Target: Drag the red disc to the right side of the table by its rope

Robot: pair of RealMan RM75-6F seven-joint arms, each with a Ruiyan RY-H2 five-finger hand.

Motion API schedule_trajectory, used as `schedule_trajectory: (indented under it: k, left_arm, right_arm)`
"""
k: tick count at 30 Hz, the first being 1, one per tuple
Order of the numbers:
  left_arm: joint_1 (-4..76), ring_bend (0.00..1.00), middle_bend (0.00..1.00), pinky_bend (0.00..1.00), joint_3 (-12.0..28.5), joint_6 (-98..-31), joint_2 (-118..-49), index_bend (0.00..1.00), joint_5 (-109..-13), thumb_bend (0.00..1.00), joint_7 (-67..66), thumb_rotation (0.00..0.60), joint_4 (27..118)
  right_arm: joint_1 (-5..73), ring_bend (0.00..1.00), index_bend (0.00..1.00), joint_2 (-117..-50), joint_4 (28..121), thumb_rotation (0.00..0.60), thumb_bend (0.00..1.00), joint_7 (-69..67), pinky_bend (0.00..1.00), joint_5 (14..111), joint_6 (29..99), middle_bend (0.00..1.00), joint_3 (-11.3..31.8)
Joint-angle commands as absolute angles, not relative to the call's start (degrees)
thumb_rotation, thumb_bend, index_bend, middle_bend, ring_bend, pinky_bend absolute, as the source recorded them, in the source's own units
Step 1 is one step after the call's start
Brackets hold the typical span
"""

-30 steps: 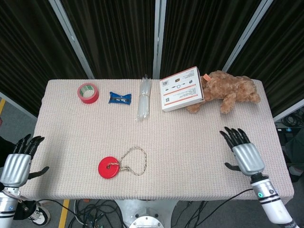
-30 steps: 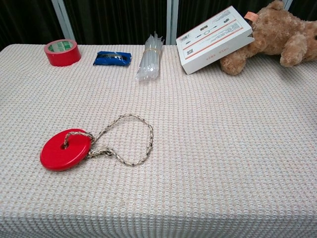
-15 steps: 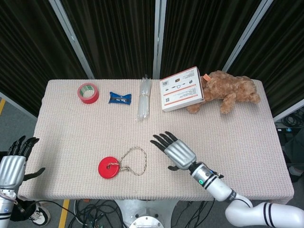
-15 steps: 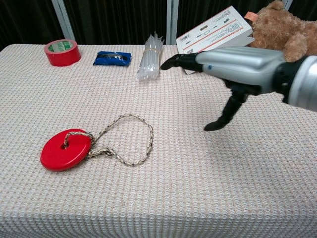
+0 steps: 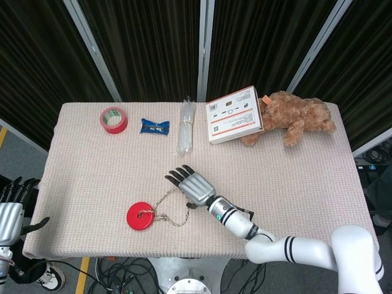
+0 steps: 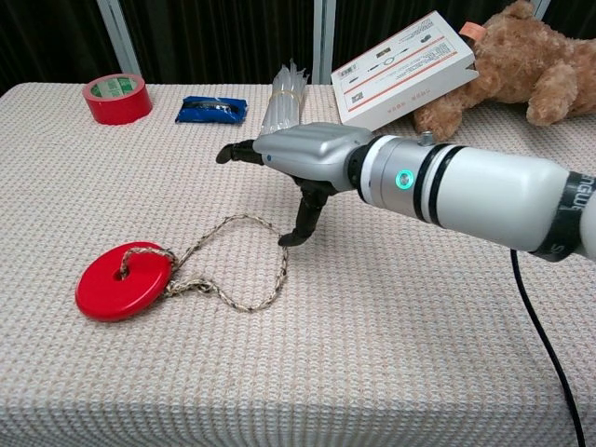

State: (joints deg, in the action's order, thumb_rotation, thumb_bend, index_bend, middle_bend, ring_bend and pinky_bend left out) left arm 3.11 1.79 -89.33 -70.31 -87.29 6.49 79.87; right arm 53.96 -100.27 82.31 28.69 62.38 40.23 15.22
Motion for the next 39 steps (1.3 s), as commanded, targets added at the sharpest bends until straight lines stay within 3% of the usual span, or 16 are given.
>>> schedule_trajectory:
  k: [1, 12, 24, 30, 39]
  left_arm:
    - [3.04, 0.02, 0.13, 0.12, 1.86, -89.29, -70.47, 0.14, -87.18, 0.02, 6.97, 0.6, 79.3]
    - [2.69, 0.02, 0.13, 0.12, 1.93, -89.59, -70.49, 0.14, -87.22, 0.02, 7.81, 0.6, 78.51]
    - [2.38, 0.02, 0.13, 0.12, 2.13, -89.73, -70.53, 0.14, -86.99, 0.02, 8.73, 0.6, 77.76]
    - [2.33, 0.02, 0.13, 0.12, 2.28, -89.85, -70.43, 0.14, -86.98, 0.02, 8.69, 0.6, 77.82]
    - [2.06, 0.02, 0.13, 0.12, 2.4, -89.77, -70.35, 0.14, -86.54, 0.02, 8.55, 0.6, 77.77]
  right_arm:
    - [55.21, 0.0, 0.0, -102.13, 80.33, 0.6, 0.13, 27.9, 0.0, 61.96, 40.36, 0.1, 14.81]
    - [57.61, 0.0, 0.0, -105.42, 76.75, 0.6, 0.2, 27.09, 0.0, 60.46, 40.69, 0.17, 13.29]
    - [57.74, 0.0, 0.0, -106.76, 75.59, 0.6, 0.22, 25.38, 0.0, 62.96, 43.49, 0.35, 11.64]
    - [57.14, 0.04, 0.09, -107.32, 75.39, 0.6, 0.25, 24.49, 0.0, 64.14, 45.18, 0.49, 11.09]
    - [56.98, 0.09, 0.18, -107.89, 75.22, 0.6, 0.28, 24.74, 0.0, 63.87, 46.22, 0.58, 11.16]
